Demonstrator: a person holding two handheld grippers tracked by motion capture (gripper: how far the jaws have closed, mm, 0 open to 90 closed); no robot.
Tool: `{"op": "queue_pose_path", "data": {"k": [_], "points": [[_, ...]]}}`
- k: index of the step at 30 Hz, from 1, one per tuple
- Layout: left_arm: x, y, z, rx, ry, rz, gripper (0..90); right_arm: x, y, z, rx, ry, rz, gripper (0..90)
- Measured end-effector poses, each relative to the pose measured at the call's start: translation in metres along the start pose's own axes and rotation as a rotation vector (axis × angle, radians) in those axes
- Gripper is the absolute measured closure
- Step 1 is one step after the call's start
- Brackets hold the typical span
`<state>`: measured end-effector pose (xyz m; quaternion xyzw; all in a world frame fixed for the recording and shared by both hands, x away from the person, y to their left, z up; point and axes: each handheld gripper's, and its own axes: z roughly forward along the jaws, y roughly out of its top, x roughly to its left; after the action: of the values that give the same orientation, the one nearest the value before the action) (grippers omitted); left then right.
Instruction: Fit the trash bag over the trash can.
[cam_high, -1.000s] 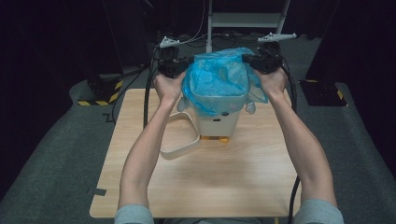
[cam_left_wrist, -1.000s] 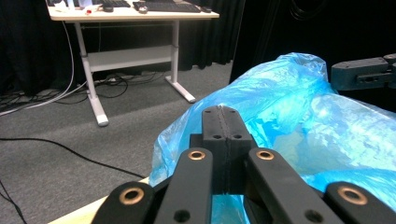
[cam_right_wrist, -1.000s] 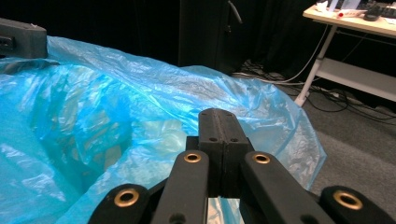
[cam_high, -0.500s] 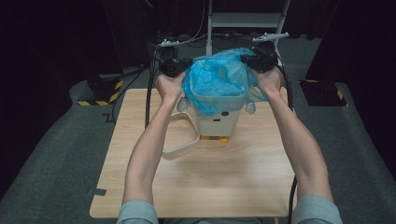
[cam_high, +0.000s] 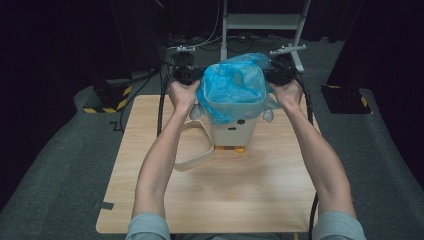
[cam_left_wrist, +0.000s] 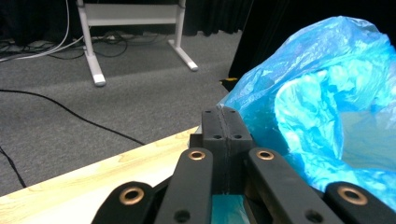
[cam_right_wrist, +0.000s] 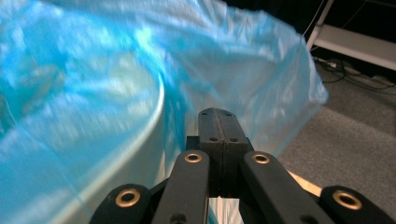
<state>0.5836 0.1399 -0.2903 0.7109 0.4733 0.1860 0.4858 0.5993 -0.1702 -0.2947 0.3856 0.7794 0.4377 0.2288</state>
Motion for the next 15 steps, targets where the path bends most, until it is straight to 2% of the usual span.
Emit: {"op": "queue_pose_path", "data": {"k": [3,12,15], "points": [[-0.001,-0.002,0.003,0.022,0.000,0.015,89.7,-0.001,-0.008,0.002,0.009,0.006,0.004,90.0],[0.001,-0.012,0.011,0.061,-0.005,0.007,89.7,0.001,-0.024,0.010,0.042,0.017,0.007,90.0],[0.001,-0.017,0.012,0.061,-0.006,0.008,89.6,0.004,-0.027,0.013,0.047,0.021,0.005,90.0]]}}
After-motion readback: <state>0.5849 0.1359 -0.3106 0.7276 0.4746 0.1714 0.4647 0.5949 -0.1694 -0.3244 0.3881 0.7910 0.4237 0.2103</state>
